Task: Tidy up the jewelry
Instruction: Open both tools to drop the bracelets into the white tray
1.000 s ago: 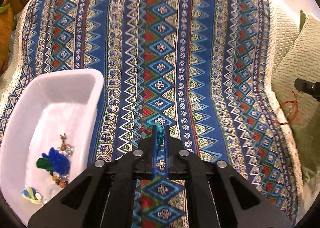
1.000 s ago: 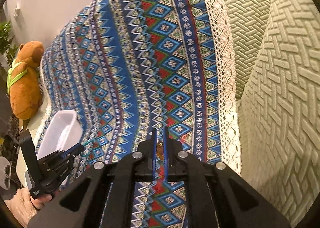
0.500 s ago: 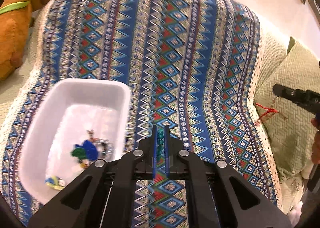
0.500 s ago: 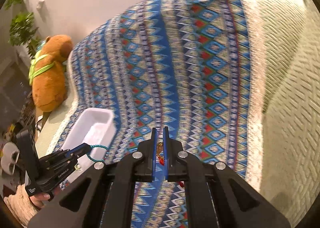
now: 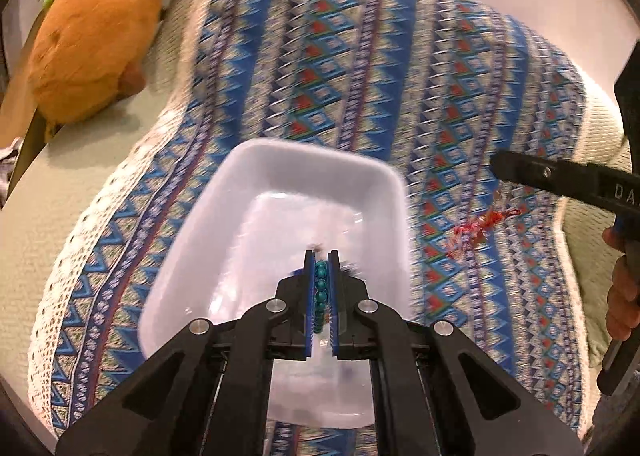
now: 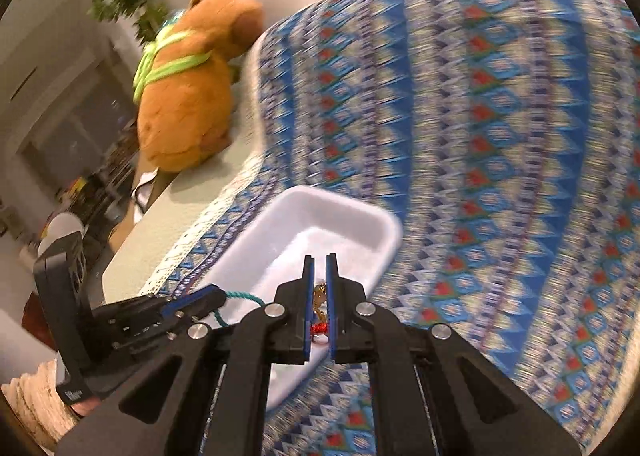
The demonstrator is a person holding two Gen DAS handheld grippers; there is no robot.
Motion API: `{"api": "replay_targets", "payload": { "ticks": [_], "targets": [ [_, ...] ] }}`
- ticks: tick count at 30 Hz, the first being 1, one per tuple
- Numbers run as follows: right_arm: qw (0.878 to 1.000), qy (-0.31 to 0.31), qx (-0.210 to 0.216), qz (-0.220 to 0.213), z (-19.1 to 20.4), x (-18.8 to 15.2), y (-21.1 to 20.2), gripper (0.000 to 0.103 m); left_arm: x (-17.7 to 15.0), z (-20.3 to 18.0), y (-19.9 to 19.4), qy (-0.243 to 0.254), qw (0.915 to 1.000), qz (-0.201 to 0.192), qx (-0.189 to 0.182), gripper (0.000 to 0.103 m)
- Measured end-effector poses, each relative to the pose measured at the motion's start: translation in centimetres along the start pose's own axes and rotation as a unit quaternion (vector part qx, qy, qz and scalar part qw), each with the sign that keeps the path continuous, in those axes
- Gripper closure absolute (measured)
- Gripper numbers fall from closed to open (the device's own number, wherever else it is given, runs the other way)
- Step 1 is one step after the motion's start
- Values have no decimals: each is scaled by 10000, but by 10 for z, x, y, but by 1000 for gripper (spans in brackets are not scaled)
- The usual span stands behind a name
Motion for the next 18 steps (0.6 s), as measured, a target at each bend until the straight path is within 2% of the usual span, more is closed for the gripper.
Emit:
{"api": "replay_targets", "payload": {
  "ticks": [6, 8, 9, 10, 12, 16, 18],
  "targets": [
    [9991, -322, 9, 262, 36, -4, 53, 96, -20, 34, 19, -173, 9994, 243, 146, 97],
    [9987, -401, -76, 295, 39, -8, 62, 78, -24, 39, 24, -237, 9992, 300, 153, 96],
    [9985, -427, -117, 307, 40, -10, 65, 58, -26, 42, 26, -280, 9990, 331, 146, 88],
    [9985, -432, -101, 321, 40, -13, 66, 53, -28, 43, 29, -313, 9988, 357, 137, 68],
    [9983, -451, -57, 367, 40, -19, 67, 53, -30, 45, 31, -384, 9984, 392, 112, 42],
    [9987, -402, -257, 179, 22, -17, 51, 53, -31, 37, 29, -276, 9990, 343, 119, 41],
    [9983, -261, -528, 49, -6, -15, 37, 53, -30, 27, 26, -169, 9994, 310, 40, 41]
  ]
}}
Point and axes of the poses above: each gripper's, at about its wrist camera, not at the fingertips, and y roughly the way its jaws point, z to its left, x to its top, the point moved 9 cm from there along y, roughly the way its jaws point, and after that the axes turned 2 degrees about -z, right-handed, at the moved point
